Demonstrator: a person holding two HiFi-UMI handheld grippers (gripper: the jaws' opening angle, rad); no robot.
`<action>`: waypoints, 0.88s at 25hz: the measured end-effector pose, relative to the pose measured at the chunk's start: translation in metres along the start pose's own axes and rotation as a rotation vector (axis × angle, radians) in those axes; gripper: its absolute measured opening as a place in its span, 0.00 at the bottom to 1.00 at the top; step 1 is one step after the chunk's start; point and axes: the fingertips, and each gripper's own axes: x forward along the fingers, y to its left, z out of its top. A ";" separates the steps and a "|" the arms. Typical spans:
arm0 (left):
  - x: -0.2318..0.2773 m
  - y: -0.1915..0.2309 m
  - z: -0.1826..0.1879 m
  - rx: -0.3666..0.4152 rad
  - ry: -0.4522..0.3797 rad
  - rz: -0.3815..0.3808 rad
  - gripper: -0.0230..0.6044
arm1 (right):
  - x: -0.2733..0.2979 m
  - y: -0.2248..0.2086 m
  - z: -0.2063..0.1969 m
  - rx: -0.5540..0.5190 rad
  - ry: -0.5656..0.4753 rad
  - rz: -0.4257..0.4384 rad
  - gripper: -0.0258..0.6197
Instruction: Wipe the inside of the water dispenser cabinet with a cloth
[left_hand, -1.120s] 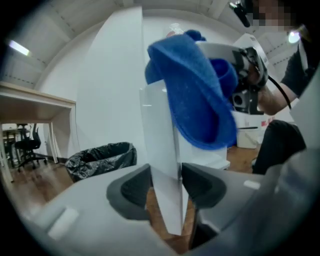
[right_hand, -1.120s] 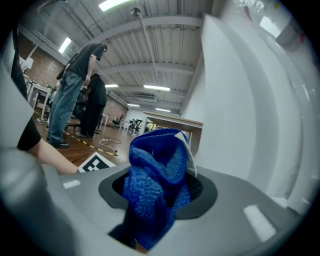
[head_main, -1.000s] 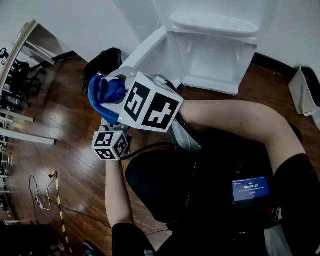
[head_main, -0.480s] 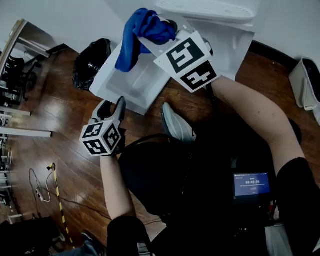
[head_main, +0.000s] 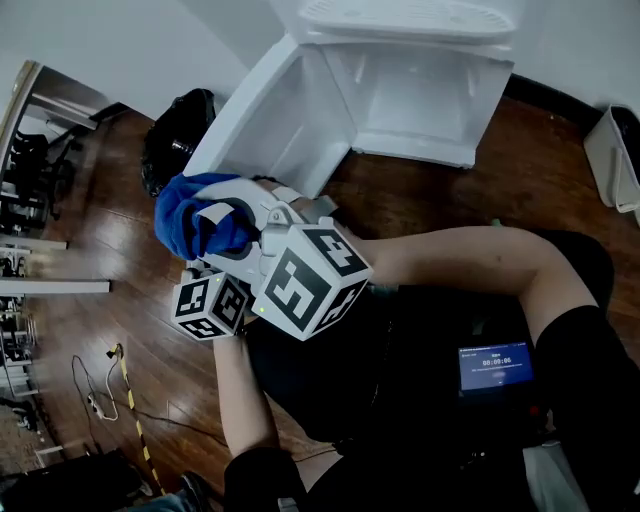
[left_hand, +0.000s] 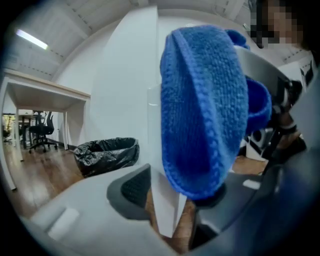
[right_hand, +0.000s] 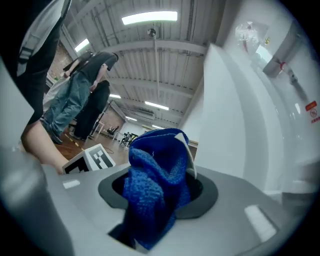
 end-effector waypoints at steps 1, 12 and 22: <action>0.000 -0.001 0.000 0.001 -0.002 -0.002 0.34 | -0.003 -0.007 -0.001 0.028 -0.014 -0.019 0.34; -0.005 -0.005 0.001 -0.003 -0.016 -0.009 0.34 | -0.125 -0.202 -0.092 0.242 0.002 -0.585 0.34; 0.007 -0.006 0.003 -0.011 -0.026 -0.008 0.34 | -0.067 -0.104 -0.065 0.066 0.028 -0.337 0.34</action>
